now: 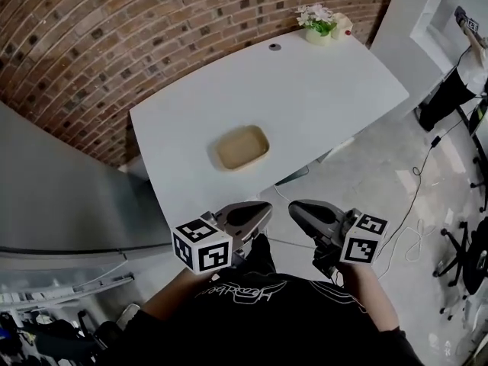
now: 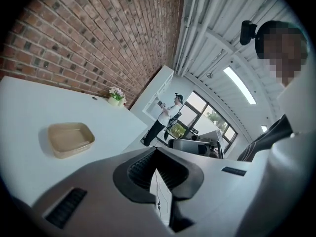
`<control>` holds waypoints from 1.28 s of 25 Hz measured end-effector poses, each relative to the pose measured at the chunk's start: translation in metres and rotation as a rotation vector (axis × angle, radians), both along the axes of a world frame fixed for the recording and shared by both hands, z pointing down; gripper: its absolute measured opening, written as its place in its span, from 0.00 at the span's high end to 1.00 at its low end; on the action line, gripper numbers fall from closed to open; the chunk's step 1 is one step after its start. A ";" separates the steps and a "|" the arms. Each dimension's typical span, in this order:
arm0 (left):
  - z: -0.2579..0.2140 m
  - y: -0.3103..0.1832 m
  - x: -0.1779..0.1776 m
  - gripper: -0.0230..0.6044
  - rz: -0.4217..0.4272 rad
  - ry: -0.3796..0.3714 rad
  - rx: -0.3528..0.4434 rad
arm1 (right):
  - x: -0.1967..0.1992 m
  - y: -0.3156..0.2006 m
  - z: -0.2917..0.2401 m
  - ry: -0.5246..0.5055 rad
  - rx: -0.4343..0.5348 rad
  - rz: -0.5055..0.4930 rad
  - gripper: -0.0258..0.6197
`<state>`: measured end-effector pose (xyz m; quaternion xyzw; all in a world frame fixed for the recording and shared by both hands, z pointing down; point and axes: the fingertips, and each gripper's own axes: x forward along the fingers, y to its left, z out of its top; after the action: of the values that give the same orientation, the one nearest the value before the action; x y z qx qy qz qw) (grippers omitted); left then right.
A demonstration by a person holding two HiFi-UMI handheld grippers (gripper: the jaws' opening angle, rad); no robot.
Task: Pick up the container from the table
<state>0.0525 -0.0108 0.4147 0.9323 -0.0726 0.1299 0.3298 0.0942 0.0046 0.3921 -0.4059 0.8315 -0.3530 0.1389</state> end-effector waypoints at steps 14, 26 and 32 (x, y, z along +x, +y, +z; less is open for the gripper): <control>0.005 -0.117 0.009 0.96 -0.089 -0.006 -0.038 | 0.017 -0.126 0.001 0.009 -0.009 -0.066 0.96; 0.046 -0.195 -0.036 0.96 -0.229 -0.037 -0.105 | 0.006 -0.207 0.028 0.092 -0.024 -0.082 0.95; 0.070 -0.212 -0.060 0.96 -0.300 -0.046 -0.164 | 0.017 -0.220 0.051 0.103 -0.101 -0.058 0.92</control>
<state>-0.0070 -0.2223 0.4843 0.8778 -0.2075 0.1063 0.4185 0.1109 -0.2152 0.4429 -0.4057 0.8301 -0.3770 0.0649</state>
